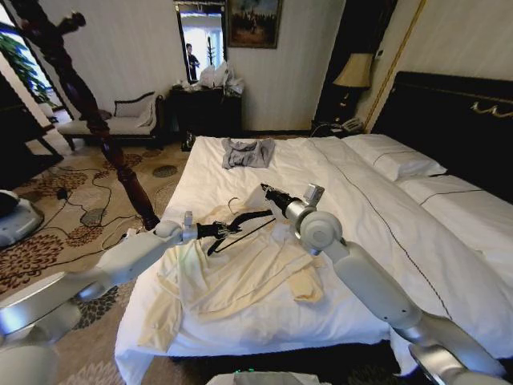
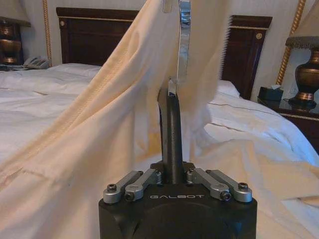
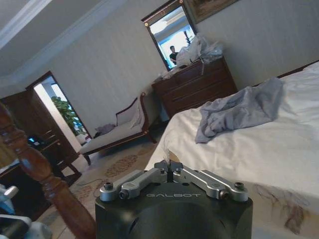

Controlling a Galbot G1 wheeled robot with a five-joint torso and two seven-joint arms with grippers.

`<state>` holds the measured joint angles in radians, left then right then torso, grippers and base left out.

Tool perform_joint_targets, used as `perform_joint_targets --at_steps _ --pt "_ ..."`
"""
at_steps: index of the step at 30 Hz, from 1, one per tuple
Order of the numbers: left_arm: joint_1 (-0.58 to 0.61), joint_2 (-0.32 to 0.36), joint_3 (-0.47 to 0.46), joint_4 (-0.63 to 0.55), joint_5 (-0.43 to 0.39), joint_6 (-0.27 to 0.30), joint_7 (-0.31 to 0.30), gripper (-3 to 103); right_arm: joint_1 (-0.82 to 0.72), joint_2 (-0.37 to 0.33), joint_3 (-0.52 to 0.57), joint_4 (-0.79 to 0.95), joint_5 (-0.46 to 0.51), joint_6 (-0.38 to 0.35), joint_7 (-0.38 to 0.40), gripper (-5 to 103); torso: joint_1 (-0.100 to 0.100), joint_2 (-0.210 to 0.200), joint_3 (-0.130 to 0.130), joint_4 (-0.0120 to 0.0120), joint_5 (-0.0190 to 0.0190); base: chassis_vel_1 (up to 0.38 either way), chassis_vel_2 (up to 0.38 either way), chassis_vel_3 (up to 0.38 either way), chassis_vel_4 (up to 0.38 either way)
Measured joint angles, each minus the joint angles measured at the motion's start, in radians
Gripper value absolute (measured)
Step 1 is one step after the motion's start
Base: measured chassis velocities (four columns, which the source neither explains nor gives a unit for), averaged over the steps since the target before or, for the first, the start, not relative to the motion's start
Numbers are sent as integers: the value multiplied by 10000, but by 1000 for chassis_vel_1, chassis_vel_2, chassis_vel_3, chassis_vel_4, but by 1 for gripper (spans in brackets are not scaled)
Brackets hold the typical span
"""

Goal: Pick up the clothes from the bed and hang them on the clothes hanger.

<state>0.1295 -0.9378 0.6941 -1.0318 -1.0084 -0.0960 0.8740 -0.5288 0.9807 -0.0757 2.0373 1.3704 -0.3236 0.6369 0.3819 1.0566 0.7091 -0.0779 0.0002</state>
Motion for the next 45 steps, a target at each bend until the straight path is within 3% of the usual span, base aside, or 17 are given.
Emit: perform_joint_targets --at_steps 14,29,33,35,42,45 --pt "-515 -924 273 745 -214 15 -90 15 -481 45 -472 702 -70 -40 182 0 0 0 0 1 0 0 0 0 0" --pt "-474 -791 173 329 -488 56 -307 15 -1020 167 -1008 377 -1014 -377 -74 -2 0 0 0 1 -2 0 0 0 0" --pt "-430 -734 151 195 -518 57 -336 15 -1203 151 -1092 400 -1267 -498 -361 19 -1 0 0 1 -3 0 0 0 0" --pt "-409 -713 150 110 -530 66 -350 15 -1198 187 -1090 361 -1305 -491 -381 19 0 0 0 1 -2 0 0 0 0" --pt "-239 -383 104 -566 -678 140 -505 15 -1275 122 -883 368 -1594 -354 -517 51 0 0 0 3 -1 0 0 0 0" --pt "-228 -352 54 -568 -680 140 -511 15 -1506 18 -790 582 -1839 -370 -595 57 0 0 0 4 -2 0 0 0 0"
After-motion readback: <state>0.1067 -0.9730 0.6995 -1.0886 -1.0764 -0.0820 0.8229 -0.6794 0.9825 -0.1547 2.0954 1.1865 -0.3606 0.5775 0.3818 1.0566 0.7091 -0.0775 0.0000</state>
